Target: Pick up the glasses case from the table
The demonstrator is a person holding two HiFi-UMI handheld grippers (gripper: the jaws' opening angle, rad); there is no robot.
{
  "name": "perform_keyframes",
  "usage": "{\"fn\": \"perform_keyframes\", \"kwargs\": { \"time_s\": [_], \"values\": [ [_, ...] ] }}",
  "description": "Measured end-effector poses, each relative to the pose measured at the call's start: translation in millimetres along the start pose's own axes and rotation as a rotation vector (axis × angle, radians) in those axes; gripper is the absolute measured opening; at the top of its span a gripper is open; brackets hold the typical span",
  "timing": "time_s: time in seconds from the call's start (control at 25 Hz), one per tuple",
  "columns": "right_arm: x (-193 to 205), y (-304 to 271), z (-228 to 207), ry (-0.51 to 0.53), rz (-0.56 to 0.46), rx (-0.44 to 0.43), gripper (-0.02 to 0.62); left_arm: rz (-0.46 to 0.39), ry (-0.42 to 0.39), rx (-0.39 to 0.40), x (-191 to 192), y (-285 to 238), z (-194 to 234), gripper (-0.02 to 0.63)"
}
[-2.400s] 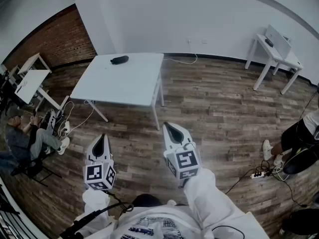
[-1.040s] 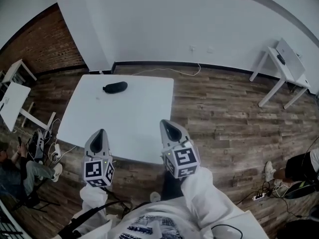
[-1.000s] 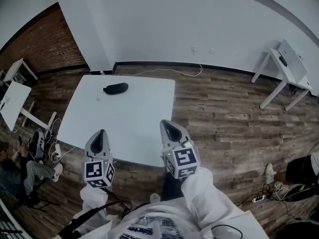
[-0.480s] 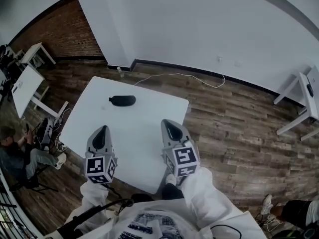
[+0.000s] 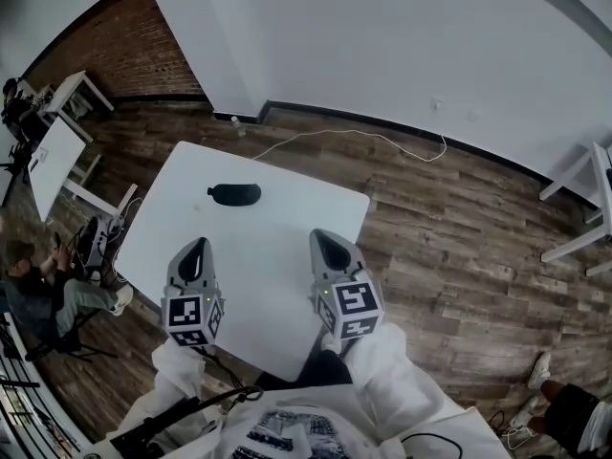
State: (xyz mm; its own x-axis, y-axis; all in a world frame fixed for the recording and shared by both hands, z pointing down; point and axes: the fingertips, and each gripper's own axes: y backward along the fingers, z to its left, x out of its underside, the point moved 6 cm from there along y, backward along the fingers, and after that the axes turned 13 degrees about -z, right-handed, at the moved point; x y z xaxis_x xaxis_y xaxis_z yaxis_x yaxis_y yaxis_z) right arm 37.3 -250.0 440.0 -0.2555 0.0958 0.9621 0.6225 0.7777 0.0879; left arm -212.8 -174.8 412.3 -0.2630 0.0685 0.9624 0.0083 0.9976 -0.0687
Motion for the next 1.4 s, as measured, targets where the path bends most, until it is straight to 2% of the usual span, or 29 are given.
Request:
{"fn": "perform_keyframes", "kwargs": {
  "time_s": [0.32, 0.48, 0.56, 0.64, 0.68, 0.8, 0.92, 1.08, 1.16, 1.24, 1.4],
  "values": [
    [-8, -25, -9, 0.039, -0.004, 0.017, 0.008, 0.001, 0.035, 0.017, 12, -24, 11, 0.015],
    [-5, -34, -10, 0.052, 0.007, 0.031, 0.008, 0.025, 0.009, 0.039, 24, -39, 20, 0.035],
    [-3, -38, -11, 0.057, 0.015, 0.04, 0.008, 0.044, -0.015, 0.077, 31, -49, 23, 0.088],
    [-1, -41, -12, 0.06, 0.028, 0.05, 0.008, 0.076, -0.044, 0.139, 43, -62, 24, 0.169],
    [1, -42, -13, 0.062, 0.035, 0.056, 0.008, 0.093, -0.067, 0.177, 50, -70, 24, 0.189],
    [6, -44, -18, 0.065, 0.051, 0.079, 0.008, 0.144, -0.174, 0.318, 65, -92, 15, 0.312],
    [10, -47, -22, 0.073, 0.064, 0.101, 0.008, 0.214, -0.356, 0.461, 94, -115, 11, 0.402],
    [15, -50, -24, 0.084, 0.079, 0.127, 0.008, 0.322, -0.63, 0.636, 138, -147, 17, 0.456],
    [17, -49, -26, 0.089, 0.09, 0.14, 0.008, 0.376, -0.729, 0.709, 156, -164, 22, 0.485],
    [20, -48, -27, 0.095, 0.104, 0.155, 0.008, 0.421, -0.776, 0.763, 170, -183, 26, 0.486],
    [26, -45, -29, 0.104, 0.133, 0.18, 0.008, 0.489, -0.817, 0.835, 196, -217, 29, 0.486]
  ]
}}
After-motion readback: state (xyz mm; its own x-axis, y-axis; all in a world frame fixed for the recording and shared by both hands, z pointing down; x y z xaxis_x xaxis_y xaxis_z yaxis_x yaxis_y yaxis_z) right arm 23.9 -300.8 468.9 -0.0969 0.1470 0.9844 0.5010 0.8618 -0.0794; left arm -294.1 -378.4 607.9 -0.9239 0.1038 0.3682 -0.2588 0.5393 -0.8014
